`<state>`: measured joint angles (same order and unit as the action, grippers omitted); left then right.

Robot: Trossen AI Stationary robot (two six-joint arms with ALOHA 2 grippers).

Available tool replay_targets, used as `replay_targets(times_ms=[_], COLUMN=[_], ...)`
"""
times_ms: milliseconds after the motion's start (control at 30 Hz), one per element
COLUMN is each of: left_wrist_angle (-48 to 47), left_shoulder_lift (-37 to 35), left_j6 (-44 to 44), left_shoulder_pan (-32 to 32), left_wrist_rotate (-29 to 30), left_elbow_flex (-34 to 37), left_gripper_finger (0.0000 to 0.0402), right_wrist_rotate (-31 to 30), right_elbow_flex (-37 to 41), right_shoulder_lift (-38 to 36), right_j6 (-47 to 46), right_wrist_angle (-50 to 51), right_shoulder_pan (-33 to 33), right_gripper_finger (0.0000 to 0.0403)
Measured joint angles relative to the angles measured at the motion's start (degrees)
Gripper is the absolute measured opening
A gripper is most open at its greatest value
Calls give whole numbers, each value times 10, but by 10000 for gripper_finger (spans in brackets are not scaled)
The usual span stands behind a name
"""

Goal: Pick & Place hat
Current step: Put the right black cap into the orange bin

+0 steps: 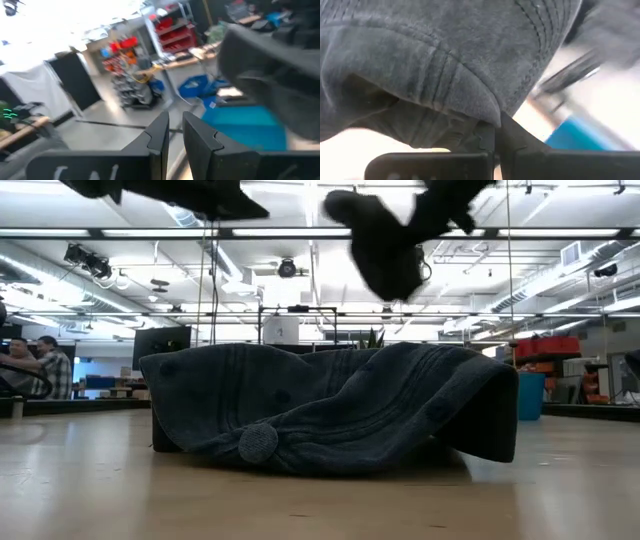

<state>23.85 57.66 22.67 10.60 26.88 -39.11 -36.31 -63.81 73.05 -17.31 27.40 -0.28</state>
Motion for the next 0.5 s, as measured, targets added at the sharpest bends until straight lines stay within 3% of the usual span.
replay_targets(times_ms=[67,167,267,500], left_wrist_angle=[-2,-3,-2,-7], left_shoulder_lift=[-22,-49,-74,-106], left_j6=[8,10,12,12], left_shoulder_pan=[-3,-3,-4,-3], left_wrist_rotate=[16,28,49,66], left_elbow_flex=[0,0,0,0], left_gripper_finger=[57,57,57,57], right_wrist_rotate=[-5,81,148,196], right_elbow_flex=[0,-6,-51,-210], right_shoulder_lift=[26,82,149,308], right_j6=[49,120,127,171], right_wrist_angle=[-90,-194,-187,-117], right_shoulder_pan=[-29,-70,-106,-155], right_gripper_finger=[2,2,2,2])
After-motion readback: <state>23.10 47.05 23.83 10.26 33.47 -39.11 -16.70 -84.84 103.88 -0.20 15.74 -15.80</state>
